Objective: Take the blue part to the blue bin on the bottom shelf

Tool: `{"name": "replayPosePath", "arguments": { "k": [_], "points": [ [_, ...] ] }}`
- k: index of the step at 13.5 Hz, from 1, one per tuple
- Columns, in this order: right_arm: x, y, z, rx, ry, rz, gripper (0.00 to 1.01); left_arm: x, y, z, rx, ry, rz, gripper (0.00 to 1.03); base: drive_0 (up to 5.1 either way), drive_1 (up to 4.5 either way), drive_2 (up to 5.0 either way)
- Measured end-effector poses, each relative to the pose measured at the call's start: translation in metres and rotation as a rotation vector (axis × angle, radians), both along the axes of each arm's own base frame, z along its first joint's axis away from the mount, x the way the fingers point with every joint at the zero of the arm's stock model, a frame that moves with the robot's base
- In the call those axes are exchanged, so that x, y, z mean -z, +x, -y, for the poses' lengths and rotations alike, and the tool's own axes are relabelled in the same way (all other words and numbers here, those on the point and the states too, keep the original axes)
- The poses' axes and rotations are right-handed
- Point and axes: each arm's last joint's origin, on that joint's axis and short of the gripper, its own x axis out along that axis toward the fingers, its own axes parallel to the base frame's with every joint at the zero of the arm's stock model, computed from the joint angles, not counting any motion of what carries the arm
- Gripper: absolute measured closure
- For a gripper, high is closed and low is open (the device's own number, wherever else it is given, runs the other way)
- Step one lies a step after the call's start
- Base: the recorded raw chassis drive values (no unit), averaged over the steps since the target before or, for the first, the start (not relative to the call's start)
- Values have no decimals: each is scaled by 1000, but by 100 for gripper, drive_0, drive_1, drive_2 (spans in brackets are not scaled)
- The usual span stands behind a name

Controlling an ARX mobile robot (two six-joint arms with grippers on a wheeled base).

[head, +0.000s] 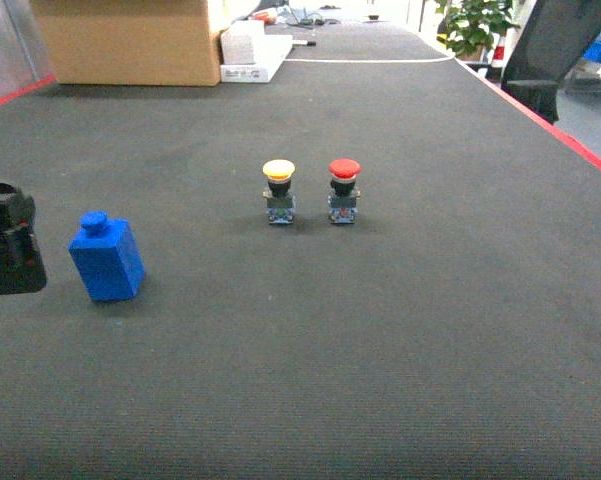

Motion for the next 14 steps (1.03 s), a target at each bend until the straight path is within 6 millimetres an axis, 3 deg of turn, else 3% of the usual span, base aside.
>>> {"name": "replayPosePath", "arguments": {
  "k": [5,14],
  "points": [
    [0,0,0,0,0,0,3,25,49,-1,22,-67,-68,5,0,0,0],
    [0,0,0,0,0,0,3,53,110,9,46,-118,-125,5,0,0,0]
  ]
}}
